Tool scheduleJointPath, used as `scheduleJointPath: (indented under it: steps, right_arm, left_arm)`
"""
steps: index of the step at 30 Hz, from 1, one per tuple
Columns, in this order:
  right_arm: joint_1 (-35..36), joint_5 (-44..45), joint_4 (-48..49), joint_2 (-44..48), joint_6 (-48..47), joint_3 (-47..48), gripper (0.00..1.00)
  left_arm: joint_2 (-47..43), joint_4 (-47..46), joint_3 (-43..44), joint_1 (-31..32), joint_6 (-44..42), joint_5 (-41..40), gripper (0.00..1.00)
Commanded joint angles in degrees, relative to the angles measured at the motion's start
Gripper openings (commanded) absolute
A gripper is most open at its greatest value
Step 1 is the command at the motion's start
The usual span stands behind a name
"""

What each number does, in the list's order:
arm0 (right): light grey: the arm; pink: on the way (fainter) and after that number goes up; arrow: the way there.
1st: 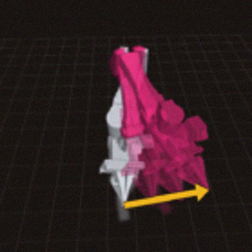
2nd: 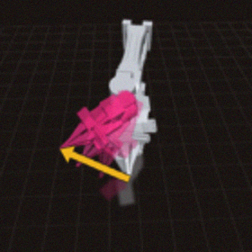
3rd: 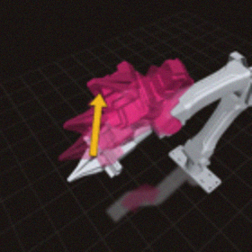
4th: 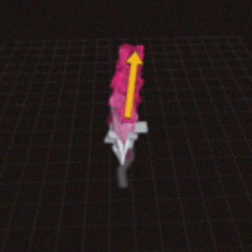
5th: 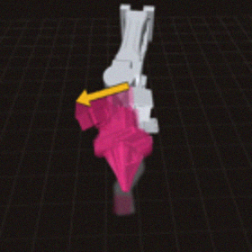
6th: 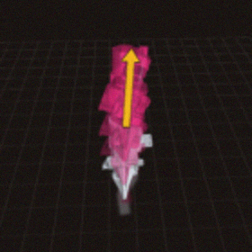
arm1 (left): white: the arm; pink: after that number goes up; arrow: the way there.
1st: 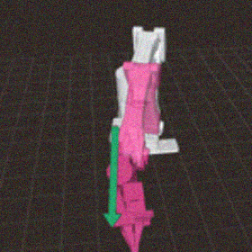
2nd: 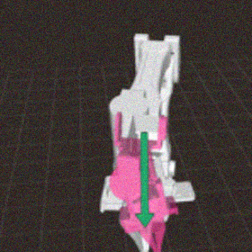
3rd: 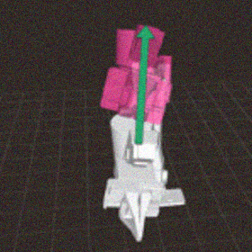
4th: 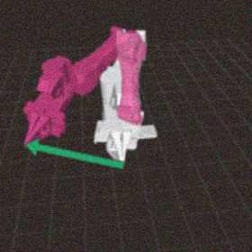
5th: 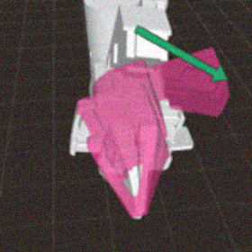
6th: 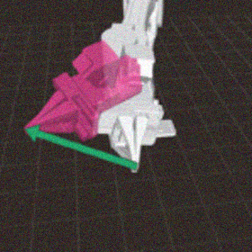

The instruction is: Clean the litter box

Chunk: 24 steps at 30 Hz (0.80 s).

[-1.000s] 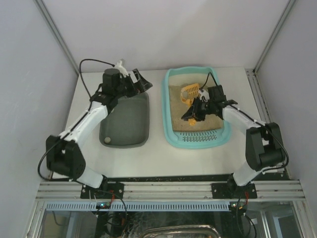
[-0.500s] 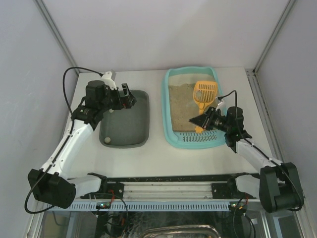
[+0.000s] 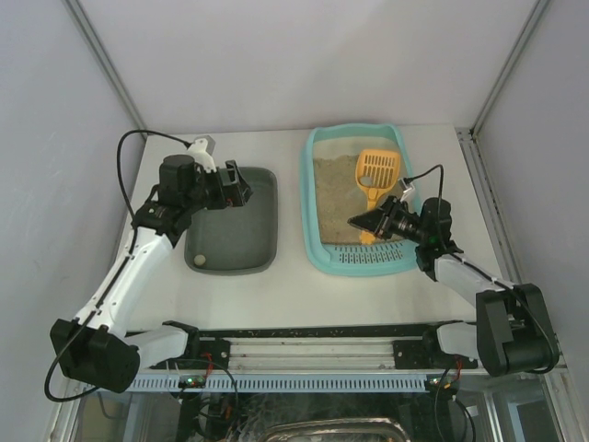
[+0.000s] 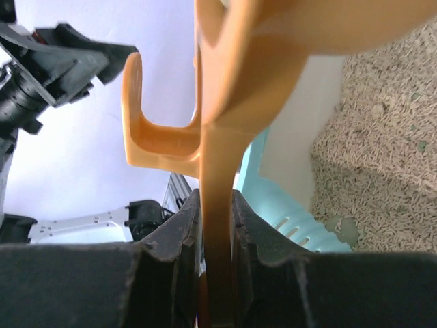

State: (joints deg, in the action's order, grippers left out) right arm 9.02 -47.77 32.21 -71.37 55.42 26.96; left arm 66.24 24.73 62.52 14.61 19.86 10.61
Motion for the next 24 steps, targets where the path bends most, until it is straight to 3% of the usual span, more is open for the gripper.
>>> scheduleJointPath:
  steps: [1, 3, 6, 8, 12, 14, 17, 20, 24]
  right_arm:
    - [-0.3, -1.4, 4.0, -0.4, 1.3, 3.5, 0.00]
    - [1.0, -0.6, -1.5, 0.1, -1.3, 5.7, 0.00]
    - [-0.2, -1.0, 0.6, -0.7, 2.0, 5.7, 0.00]
    - [1.0, -0.6, -3.4, -0.9, 0.2, 7.9, 0.00]
    - [6.9, 4.6, -18.4, 0.3, -6.9, 15.5, 0.00]
    - [11.3, 8.7, -27.4, -0.6, -11.0, 21.3, 0.00]
    - [19.4, 18.1, -44.9, -5.5, -18.8, 35.0, 0.00]
    - [26.7, 27.4, -60.8, -15.2, -24.9, 50.5, 0.00]
    - [34.1, 37.2, -75.9, -30.5, -29.3, 67.3, 0.00]
  left_arm:
    - [-1.7, -2.0, -1.9, -0.4, -1.4, -2.0, 1.00]
    - [-1.7, -2.3, -2.2, -0.7, -1.4, -2.9, 1.00]
    - [-1.4, -1.4, -0.3, -2.8, -1.9, -3.1, 1.00]
    - [0.6, 2.2, 5.2, -7.8, -2.4, 2.0, 1.00]
    - [8.6, 10.2, 16.3, -21.7, -0.6, 21.1, 1.00]
    - [11.2, 14.7, 20.1, -25.7, -2.3, 23.9, 1.00]
    - [14.0, 22.7, 25.2, -28.4, -7.1, 19.0, 1.00]
    - [15.2, 26.0, 26.3, -31.3, -8.0, 17.5, 1.00]
    - [15.7, 25.5, 25.5, -38.7, -6.0, 22.4, 1.00]
